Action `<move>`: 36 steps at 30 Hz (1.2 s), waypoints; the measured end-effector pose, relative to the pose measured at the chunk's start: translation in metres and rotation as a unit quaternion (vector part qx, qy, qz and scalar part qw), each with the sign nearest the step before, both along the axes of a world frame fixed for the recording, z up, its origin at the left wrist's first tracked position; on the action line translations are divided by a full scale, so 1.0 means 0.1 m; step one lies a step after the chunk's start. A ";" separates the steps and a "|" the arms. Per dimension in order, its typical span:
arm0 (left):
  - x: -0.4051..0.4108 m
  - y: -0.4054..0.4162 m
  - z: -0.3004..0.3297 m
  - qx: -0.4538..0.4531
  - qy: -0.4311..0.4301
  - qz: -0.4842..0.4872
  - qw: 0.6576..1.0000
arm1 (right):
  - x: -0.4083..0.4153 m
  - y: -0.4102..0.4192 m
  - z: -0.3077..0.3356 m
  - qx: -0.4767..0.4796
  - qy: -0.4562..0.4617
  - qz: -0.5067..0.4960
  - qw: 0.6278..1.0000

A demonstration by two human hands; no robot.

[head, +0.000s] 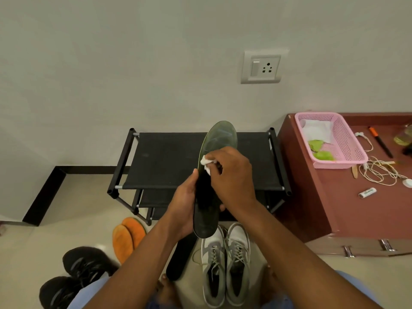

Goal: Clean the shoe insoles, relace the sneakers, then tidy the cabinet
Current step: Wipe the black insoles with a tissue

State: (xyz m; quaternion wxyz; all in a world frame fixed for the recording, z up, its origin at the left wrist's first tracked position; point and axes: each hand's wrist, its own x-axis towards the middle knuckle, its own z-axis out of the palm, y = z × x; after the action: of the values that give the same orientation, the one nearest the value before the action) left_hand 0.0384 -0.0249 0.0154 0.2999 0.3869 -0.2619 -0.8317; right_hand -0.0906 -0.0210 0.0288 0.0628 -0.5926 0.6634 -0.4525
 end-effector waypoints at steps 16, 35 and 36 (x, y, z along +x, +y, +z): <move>0.07 -0.09 0.00 0.007 0.000 -0.025 1.000 | 0.07 0.07 -0.11 0.012 0.005 0.072 0.997; 0.40 -0.43 0.01 0.031 0.068 0.141 0.987 | 0.34 0.34 -0.13 0.077 0.010 0.263 0.962; 0.41 -0.45 0.01 0.028 0.067 0.148 0.986 | 0.32 0.36 -0.14 0.080 0.013 0.263 0.961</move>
State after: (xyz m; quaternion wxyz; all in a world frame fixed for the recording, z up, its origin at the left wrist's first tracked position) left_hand 0.0794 -0.0694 0.0161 0.4256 0.3729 -0.1576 -0.8093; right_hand -0.0585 0.0146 0.0146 0.2181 -0.7454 0.5185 -0.3578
